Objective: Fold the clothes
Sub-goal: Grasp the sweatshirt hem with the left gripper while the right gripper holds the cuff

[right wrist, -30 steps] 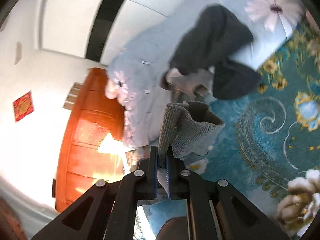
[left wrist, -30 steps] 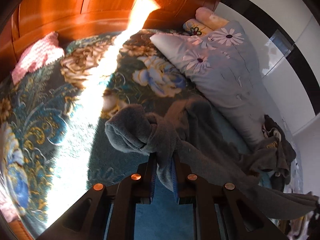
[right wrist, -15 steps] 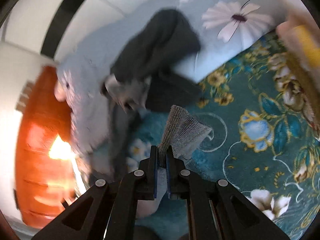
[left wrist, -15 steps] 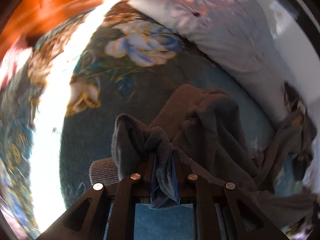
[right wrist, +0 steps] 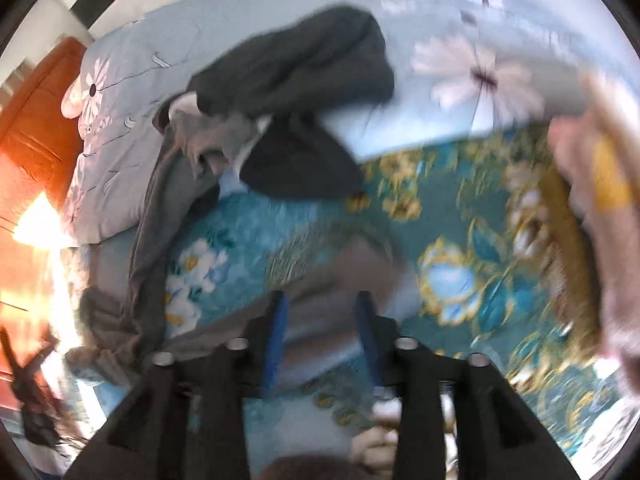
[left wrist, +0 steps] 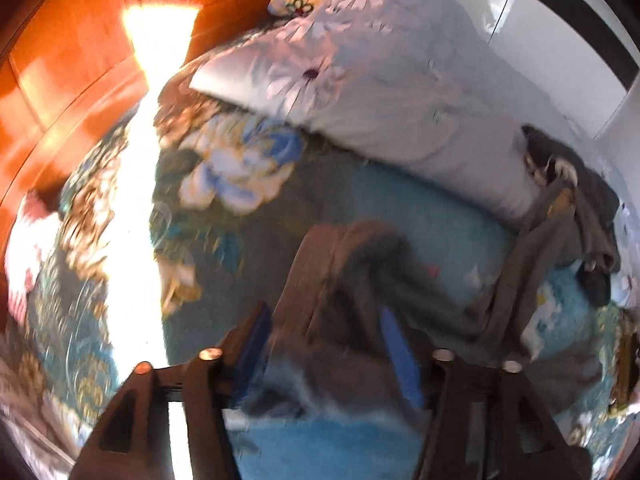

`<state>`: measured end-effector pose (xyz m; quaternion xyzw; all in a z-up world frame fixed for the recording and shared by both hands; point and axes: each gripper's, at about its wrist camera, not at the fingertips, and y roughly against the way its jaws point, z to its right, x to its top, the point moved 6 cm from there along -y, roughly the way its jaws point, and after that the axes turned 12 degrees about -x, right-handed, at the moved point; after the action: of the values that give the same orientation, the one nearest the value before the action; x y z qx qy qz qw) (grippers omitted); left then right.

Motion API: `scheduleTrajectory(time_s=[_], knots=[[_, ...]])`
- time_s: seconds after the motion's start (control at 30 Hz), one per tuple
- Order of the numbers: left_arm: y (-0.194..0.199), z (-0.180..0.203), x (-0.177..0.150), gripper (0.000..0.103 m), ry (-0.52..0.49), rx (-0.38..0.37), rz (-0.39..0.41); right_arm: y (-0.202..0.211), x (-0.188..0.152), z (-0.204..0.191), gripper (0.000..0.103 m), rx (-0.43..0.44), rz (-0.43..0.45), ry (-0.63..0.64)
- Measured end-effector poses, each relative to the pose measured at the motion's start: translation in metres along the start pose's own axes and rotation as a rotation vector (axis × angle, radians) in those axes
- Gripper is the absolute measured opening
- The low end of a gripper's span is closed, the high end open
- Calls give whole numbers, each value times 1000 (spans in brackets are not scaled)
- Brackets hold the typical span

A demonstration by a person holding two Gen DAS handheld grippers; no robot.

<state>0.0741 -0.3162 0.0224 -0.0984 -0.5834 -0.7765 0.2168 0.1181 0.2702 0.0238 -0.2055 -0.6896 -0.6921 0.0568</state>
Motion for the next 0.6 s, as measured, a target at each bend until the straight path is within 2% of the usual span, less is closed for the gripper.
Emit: scheduleTrajectory(time_s=[0.1, 0.2, 0.27, 0.37, 0.4, 0.47, 0.57, 0.6], knots=[[-35, 4, 24, 68, -23, 27, -10, -5, 22, -33, 44, 70, 35, 47], [-77, 11, 32, 68, -94, 28, -67, -21, 47, -81, 46, 109, 89, 181], [-97, 18, 28, 68, -223, 69, -110, -30, 61, -112, 47, 66, 146, 332], [-108, 25, 19, 68, -424, 89, -138, -44, 75, -149, 57, 10, 229, 559], [-110, 24, 18, 68, -451, 73, -153, -52, 77, -158, 61, -6, 242, 630], [-115, 20, 16, 69, -502, 41, -183, -70, 80, -175, 61, -37, 254, 762], [-126, 11, 15, 79, -523, 2, -250, -101, 79, -184, 61, -112, 241, 882], [-130, 11, 13, 79, -547, 2, -268, -109, 80, -185, 61, -136, 233, 903]])
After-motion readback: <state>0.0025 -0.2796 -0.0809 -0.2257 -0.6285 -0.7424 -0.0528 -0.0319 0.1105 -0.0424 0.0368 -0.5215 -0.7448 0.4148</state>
